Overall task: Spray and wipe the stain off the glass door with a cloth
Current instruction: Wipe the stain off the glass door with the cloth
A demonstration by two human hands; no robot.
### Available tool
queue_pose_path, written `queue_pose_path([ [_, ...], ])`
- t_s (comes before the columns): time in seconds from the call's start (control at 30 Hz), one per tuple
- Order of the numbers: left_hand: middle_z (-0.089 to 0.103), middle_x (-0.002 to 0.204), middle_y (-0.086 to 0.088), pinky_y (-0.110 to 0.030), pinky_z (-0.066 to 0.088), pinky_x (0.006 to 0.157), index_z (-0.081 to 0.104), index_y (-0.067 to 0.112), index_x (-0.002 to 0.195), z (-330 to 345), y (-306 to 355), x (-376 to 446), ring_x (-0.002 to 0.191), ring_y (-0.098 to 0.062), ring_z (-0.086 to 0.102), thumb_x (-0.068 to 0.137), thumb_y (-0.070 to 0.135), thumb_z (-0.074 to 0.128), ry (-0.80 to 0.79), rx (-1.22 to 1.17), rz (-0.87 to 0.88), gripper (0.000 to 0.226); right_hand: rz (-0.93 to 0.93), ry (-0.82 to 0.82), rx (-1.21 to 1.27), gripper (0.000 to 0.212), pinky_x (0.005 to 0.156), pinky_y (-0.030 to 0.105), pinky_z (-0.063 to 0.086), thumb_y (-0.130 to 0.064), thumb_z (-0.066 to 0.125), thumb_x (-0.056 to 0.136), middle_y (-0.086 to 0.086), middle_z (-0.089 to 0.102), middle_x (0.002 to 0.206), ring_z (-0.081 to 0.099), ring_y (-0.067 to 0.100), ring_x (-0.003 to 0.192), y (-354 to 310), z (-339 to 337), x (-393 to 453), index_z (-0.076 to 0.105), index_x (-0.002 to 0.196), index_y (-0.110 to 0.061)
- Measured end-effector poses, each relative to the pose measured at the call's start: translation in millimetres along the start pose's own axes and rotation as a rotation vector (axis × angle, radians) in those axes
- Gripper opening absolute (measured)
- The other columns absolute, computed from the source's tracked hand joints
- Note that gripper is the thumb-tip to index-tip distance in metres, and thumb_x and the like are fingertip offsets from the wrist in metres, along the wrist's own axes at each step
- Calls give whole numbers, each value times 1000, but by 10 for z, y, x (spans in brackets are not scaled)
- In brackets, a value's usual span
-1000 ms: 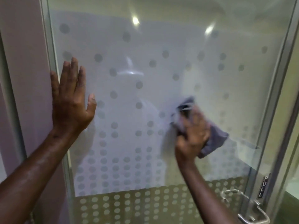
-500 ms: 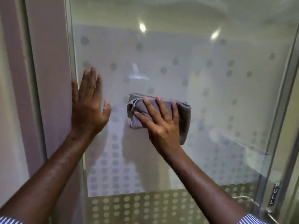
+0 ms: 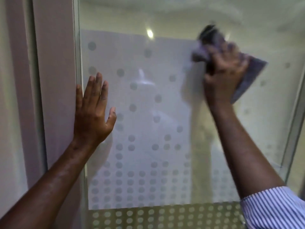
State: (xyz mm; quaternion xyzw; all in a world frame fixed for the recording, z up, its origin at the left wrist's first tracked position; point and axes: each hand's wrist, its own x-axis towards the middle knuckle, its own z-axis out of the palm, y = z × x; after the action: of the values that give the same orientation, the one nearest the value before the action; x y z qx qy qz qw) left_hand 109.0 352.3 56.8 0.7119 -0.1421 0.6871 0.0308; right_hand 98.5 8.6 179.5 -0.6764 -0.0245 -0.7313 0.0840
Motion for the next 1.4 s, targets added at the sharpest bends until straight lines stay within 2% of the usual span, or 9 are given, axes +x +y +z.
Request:
queue_pose_path([
  [0.13,22,166,-22,-57,12,127,28,1,157,9,15,4,156,-35,19,95,26,50,7,0,-4,70,320,160,82,56,108,41,47,-19,54,82,-11,66,137,61,14,127,1264,-163,-49,63,136,-35],
  [0.23,21,166,-21,-57,12,127,28,1,157,20,26,-3,156,-35,18,94,25,51,10,13,-10,71,531,228,306,44,102,44,53,-21,54,87,-11,72,126,67,13,117,1977,-150,-271,68,129,-24],
  [0.37,20,166,-21,-59,12,126,27,1,157,25,43,0,156,-35,17,93,24,50,1,21,-15,72,514,222,193,34,93,48,53,-14,51,83,7,73,113,67,31,102,1311,-207,-537,71,111,-14],
  [0.53,20,166,-22,-62,14,125,27,0,157,26,47,-2,156,-36,17,93,23,49,-9,33,-21,72,266,180,205,59,117,48,37,-9,57,77,6,61,146,56,26,135,491,-98,-722,65,135,-16],
  [0.73,21,166,-23,-63,15,124,27,0,156,28,28,-3,156,-37,18,93,24,49,-20,20,-10,72,-436,-137,261,42,121,59,26,-17,60,94,5,52,154,44,30,147,-549,-26,-918,67,134,-28],
  [0.93,21,166,-23,-62,14,125,27,1,157,10,-7,-12,156,-37,18,94,26,50,-47,-11,3,71,-978,-563,526,38,129,45,15,-8,50,105,2,45,160,29,27,155,-822,-101,-1791,66,136,-20],
  [1.1,22,166,-23,-59,11,126,29,1,156,-40,12,1,156,-36,19,94,24,52,-60,-52,-21,70,-1000,-880,661,43,126,37,28,-5,53,100,-5,43,161,20,18,158,-497,-273,-2243,64,138,-20],
  [1.27,21,167,-18,-60,11,126,33,7,156,-160,164,-143,156,-35,16,91,22,55,-142,-144,-94,71,-918,-1100,668,40,114,39,44,-24,47,103,-11,42,161,21,12,157,-295,-572,-2597,57,142,-26],
  [1.4,23,168,-13,-59,15,126,40,11,153,-301,372,-697,157,-31,15,93,23,52,-258,-299,-72,62,-689,-1228,688,41,121,42,32,-32,52,102,-15,48,156,30,6,153,-129,-826,-3011,56,143,-28],
])
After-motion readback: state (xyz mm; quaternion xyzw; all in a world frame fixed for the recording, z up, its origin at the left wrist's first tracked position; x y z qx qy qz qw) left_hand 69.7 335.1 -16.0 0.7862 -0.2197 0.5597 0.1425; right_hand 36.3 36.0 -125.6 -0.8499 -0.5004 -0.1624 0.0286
